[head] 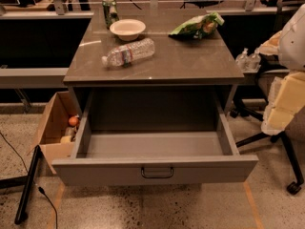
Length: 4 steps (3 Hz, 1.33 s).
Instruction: Place green rice chip bag into top drawer
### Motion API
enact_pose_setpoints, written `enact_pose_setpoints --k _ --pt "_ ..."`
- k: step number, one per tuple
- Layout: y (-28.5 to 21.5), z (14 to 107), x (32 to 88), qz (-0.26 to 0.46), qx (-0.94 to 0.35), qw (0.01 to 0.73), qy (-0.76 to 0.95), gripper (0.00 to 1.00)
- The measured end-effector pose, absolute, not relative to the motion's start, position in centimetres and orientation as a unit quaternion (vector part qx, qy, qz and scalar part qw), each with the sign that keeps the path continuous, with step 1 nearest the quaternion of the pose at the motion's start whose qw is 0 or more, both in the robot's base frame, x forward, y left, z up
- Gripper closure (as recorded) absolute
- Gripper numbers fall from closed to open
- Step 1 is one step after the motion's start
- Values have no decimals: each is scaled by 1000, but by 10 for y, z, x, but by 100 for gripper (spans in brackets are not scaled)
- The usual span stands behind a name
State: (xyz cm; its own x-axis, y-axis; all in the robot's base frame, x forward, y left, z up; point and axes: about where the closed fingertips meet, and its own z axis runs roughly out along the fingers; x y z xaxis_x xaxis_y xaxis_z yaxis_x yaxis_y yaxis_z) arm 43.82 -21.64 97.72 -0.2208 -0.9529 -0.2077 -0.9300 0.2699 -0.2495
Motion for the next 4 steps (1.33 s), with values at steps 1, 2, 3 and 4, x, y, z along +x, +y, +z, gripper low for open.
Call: enact_pose_setpoints --k 1,2,3,4 --pt "-216 977 438 -36 -603 161 780 0" --pt "-216 979 440 -39 -601 168 781 0" --pt "-221 987 468 -55 -593 215 774 0" --pt "-234 1005 536 -104 -599 284 741 0"
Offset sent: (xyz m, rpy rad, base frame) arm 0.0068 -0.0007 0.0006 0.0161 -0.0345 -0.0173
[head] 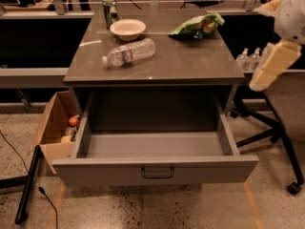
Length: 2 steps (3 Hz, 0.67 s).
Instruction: Place green rice chip bag into top drawer
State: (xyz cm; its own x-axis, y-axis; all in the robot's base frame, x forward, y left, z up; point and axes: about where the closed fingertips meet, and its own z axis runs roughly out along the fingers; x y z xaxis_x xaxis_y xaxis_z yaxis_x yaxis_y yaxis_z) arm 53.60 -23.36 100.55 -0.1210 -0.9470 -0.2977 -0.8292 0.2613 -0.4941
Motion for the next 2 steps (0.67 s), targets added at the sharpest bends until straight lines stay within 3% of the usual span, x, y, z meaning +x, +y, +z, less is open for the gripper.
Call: enact_pose_setpoints --k 2 --pt "-247 1020 671 -174 -626 378 660 0"
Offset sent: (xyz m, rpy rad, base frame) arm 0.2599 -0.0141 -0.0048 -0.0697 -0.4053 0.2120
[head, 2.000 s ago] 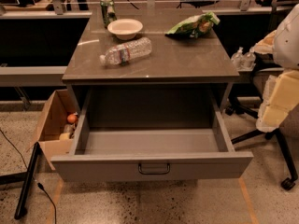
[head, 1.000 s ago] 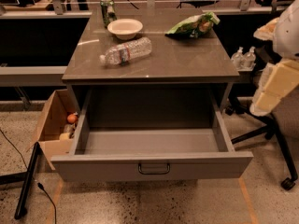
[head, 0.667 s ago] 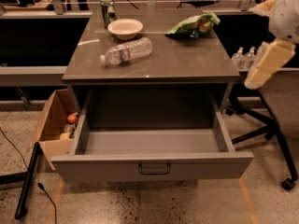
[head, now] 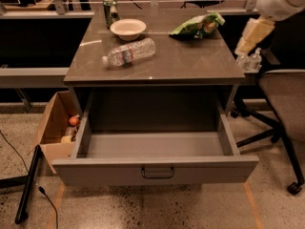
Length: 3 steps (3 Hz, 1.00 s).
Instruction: Place green rice chip bag into top drawer
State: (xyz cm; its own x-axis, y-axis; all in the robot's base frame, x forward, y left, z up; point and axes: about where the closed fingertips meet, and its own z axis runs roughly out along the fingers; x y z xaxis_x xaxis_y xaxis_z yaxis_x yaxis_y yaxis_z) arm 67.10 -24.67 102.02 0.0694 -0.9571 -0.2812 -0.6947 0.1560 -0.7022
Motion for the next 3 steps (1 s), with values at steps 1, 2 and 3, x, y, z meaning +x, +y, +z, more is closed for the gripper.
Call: enact_pose_setpoints --k 1,2,3 --pt "-245 1002 744 -204 -619 408 639 0" --pt "-245 1000 756 -210 -612 420 636 0" --pt "-242 992 759 -203 -618 428 627 0"
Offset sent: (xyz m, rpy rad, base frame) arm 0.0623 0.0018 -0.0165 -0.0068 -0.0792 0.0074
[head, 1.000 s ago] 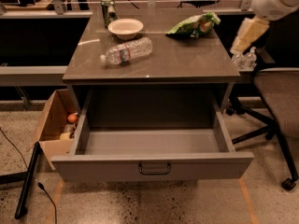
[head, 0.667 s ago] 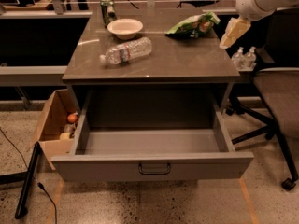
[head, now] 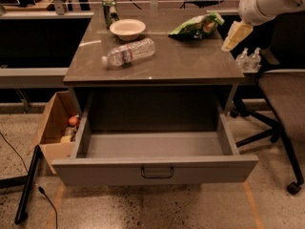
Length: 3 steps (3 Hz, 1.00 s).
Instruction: Place green rice chip bag into top drawer
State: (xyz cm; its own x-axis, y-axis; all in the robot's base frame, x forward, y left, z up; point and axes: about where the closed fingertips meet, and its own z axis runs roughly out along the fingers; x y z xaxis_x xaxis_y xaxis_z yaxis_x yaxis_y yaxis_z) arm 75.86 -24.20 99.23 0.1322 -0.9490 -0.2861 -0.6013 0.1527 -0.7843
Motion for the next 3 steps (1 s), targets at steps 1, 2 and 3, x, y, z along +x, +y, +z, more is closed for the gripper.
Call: enact_pose_setpoints --k 1,2,3 --pt "-240 983 785 -208 -626 459 596 0" --pt "-241 980 808 -220 -631 483 566 0" --pt "-242 978 825 -233 -633 497 546 0"
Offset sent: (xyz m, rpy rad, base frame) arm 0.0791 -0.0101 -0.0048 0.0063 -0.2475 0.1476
